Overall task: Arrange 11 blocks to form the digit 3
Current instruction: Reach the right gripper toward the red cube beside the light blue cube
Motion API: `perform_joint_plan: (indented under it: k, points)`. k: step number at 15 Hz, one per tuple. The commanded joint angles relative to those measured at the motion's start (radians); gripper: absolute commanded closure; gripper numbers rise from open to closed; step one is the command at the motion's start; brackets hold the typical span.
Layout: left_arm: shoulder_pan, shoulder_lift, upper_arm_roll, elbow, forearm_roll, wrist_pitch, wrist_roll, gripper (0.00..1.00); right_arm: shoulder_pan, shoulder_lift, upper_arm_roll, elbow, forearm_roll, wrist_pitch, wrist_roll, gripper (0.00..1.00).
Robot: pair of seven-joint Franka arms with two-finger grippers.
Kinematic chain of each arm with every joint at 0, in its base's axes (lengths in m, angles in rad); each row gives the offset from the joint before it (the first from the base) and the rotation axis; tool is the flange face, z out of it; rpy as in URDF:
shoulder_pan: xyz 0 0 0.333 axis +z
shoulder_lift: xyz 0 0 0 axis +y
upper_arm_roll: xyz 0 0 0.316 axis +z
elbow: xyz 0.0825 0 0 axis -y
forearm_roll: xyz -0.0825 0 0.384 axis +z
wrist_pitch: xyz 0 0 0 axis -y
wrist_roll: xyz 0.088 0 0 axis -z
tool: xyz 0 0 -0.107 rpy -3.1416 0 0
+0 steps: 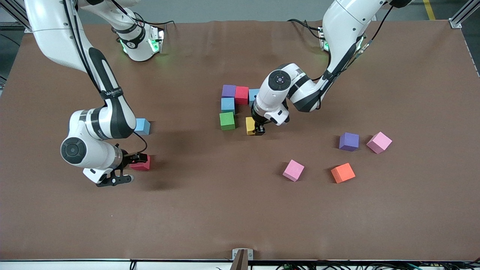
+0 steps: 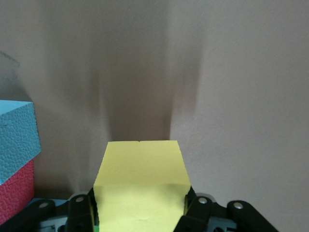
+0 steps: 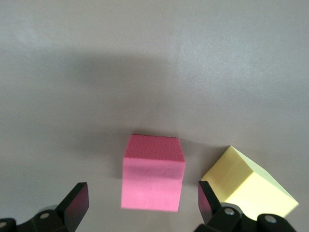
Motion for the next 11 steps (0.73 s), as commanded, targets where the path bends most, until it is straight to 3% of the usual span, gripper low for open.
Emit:
perform_joint_plan:
  k: [1, 6, 7, 8, 9, 11]
  points:
    - [-0.011, -0.009, 0.003, -0.026, 0.021, 0.043, -0.022, 0.95, -0.031, -0.006, 0.022, -0.058, -0.021, 0.058, -0.006, 0.0]
    - [-0.045, 0.02, 0.006, -0.025, 0.02, 0.064, -0.024, 0.95, -0.034, -0.003, 0.022, -0.139, -0.018, 0.142, 0.001, 0.0]
    - [-0.06, 0.023, 0.009, -0.023, 0.02, 0.064, -0.022, 0.95, -0.034, -0.002, 0.022, -0.141, -0.018, 0.142, 0.001, 0.04]
    - [-0.068, 0.023, 0.015, -0.02, 0.02, 0.064, -0.022, 0.95, -0.032, -0.002, 0.022, -0.139, -0.018, 0.141, -0.003, 0.24]
    - [-0.068, 0.023, 0.017, -0.019, 0.02, 0.064, -0.022, 0.95, -0.029, 0.0, 0.022, -0.139, -0.018, 0.142, -0.003, 0.39]
    - [-0.068, 0.03, 0.017, -0.018, 0.041, 0.064, -0.022, 0.95, -0.026, -0.002, 0.022, -0.138, -0.018, 0.139, -0.001, 0.59]
